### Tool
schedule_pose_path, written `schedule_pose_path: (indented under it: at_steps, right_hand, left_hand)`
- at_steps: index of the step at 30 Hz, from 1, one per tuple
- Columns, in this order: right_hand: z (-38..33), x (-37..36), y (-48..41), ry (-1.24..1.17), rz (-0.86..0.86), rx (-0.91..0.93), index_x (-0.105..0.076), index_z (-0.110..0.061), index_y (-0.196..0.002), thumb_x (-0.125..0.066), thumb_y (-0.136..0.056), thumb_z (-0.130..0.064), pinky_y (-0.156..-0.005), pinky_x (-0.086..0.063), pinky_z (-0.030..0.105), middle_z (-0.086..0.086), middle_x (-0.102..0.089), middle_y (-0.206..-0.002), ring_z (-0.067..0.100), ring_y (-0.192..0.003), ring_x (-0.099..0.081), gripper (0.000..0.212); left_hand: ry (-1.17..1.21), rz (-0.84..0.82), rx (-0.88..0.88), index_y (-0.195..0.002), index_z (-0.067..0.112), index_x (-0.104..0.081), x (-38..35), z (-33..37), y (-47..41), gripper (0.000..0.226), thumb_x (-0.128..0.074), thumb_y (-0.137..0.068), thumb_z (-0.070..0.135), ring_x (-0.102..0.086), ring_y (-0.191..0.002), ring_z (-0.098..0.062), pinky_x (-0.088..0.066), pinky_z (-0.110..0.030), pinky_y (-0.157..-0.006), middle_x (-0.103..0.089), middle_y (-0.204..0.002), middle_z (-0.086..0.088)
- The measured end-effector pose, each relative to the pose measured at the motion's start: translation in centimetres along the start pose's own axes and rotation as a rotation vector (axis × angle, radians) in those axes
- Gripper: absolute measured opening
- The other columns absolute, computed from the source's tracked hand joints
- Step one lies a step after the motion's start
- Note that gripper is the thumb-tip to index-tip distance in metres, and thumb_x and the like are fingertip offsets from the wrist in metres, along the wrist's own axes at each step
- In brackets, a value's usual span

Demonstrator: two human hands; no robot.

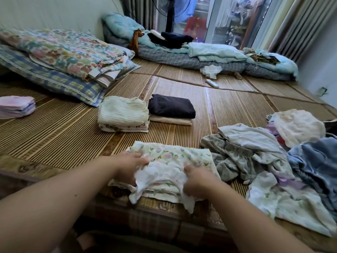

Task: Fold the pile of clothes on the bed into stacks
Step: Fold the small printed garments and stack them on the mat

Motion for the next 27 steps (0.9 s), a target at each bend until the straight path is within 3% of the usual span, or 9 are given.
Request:
schedule_pose_path:
  at_steps: [4,8,12,14,18,22,24,26,27]
  right_hand:
    - [-0.9,2.0,-3.5,0.192,0.072,0.125,-0.011,-0.027,-0.154,-0.041,-0.094,-0.014,-0.117,-0.024,0.052,0.007,-0.018,-0.161,0.034,-0.146,-0.019,0.069]
    - [-2.3,5.1,-4.7,0.346,0.382,0.291,-0.034,-0.022,-0.146,-0.051,-0.093,-0.015,-0.111,-0.034,0.045,0.005,-0.041,-0.15,0.027,-0.138,-0.038,0.057]
    - [-3.9,4.2,-1.1,0.26,0.477,0.564,-0.049,-0.029,-0.138,-0.048,-0.089,-0.007,-0.119,-0.02,0.048,-0.008,-0.048,-0.145,0.016,-0.14,-0.035,0.053]
    - [-4.2,2.2,2.1,0.205,0.404,0.71,-0.05,-0.036,-0.135,-0.045,-0.088,-0.027,-0.119,-0.017,0.048,-0.013,-0.048,-0.144,0.011,-0.139,-0.034,0.049]
    - [-2.4,-3.7,5.7,0.309,0.093,0.603,-0.012,-0.049,-0.145,-0.034,-0.067,-0.089,-0.113,0.006,0.056,-0.008,-0.013,-0.161,0.017,-0.148,-0.007,0.091]
    - [-1.8,-7.1,6.5,0.41,0.085,0.368,0.011,-0.037,-0.148,-0.057,-0.074,-0.072,-0.107,0.01,0.069,0.002,0.028,-0.158,0.034,-0.145,0.021,0.107]
    - [-2.7,-7.0,7.4,0.423,0.213,0.356,-0.026,-0.03,-0.15,-0.064,-0.071,-0.063,-0.1,-0.019,0.077,0.015,-0.01,-0.162,0.044,-0.145,-0.016,0.093]
    - [-2.8,-6.2,8.0,0.447,0.341,0.385,-0.068,-0.029,-0.119,-0.074,-0.051,-0.063,-0.079,-0.05,0.066,0.01,-0.061,-0.132,0.038,-0.118,-0.06,0.076]
    - [-2.8,-5.9,8.3,0.458,0.392,0.405,-0.073,-0.032,-0.109,-0.075,-0.047,-0.063,-0.075,-0.054,0.061,0.005,-0.069,-0.12,0.033,-0.11,-0.066,0.069]
  left_hand:
    - [-0.058,0.021,-0.008,-0.144,0.044,-0.029,0.0,1.2,2.6,0.09,-0.061,-0.067,0.076,-0.039,-0.131,-0.023,-0.037,-0.041,-0.104,-0.039,-0.148,0.004]
    - [0.064,-0.034,-0.066,-0.136,0.045,-0.039,-1.3,3.9,5.1,0.085,-0.057,-0.062,0.082,-0.05,-0.12,-0.017,-0.041,-0.034,-0.089,-0.053,-0.136,0.009]
    - [-0.09,0.23,-0.188,-0.134,0.052,-0.037,-0.8,4.5,5.8,0.085,-0.051,-0.059,0.087,-0.029,-0.125,-0.016,-0.032,-0.042,-0.104,-0.037,-0.135,0.011]
    - [-0.083,0.235,-0.255,-0.14,0.06,-0.016,-1.0,3.4,5.3,0.099,-0.052,-0.051,0.088,-0.003,-0.14,-0.012,-0.013,-0.047,-0.115,-0.01,-0.152,0.019]
    - [-0.144,0.02,-0.279,-0.141,0.06,0.015,-2.9,0.5,4.6,0.121,-0.074,-0.059,0.066,0.02,-0.144,-0.012,0.011,-0.033,-0.112,0.023,-0.157,0.017]
    - [-0.171,0.188,-0.359,-0.149,0.051,-0.004,-3.1,0.5,5.3,0.094,-0.065,-0.078,0.045,-0.006,-0.146,-0.01,-0.009,-0.023,-0.114,-0.004,-0.161,0.017]
    - [-0.215,0.256,-0.431,-0.148,0.051,-0.012,-3.3,0.8,6.2,0.081,-0.055,-0.08,0.049,-0.021,-0.137,-0.005,-0.024,-0.023,-0.109,-0.019,-0.156,0.021]
    - [-0.227,0.279,-0.485,-0.145,0.051,-0.016,-3.5,1.0,6.9,0.071,-0.046,-0.081,0.05,-0.03,-0.127,-0.002,-0.028,-0.019,-0.1,-0.032,-0.149,0.022]
    - [-0.225,0.283,-0.503,-0.144,0.051,-0.019,-3.4,1.1,7.3,0.066,-0.043,-0.082,0.05,-0.034,-0.123,-0.002,-0.029,-0.018,-0.097,-0.038,-0.144,0.022]
Point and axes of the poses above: each hand's wrist, its own y-axis away from the middle knuckle, its own x-axis out of the back of the hand, z = x × y, the point moved 6 cm from there along -y, towards the middle knuckle
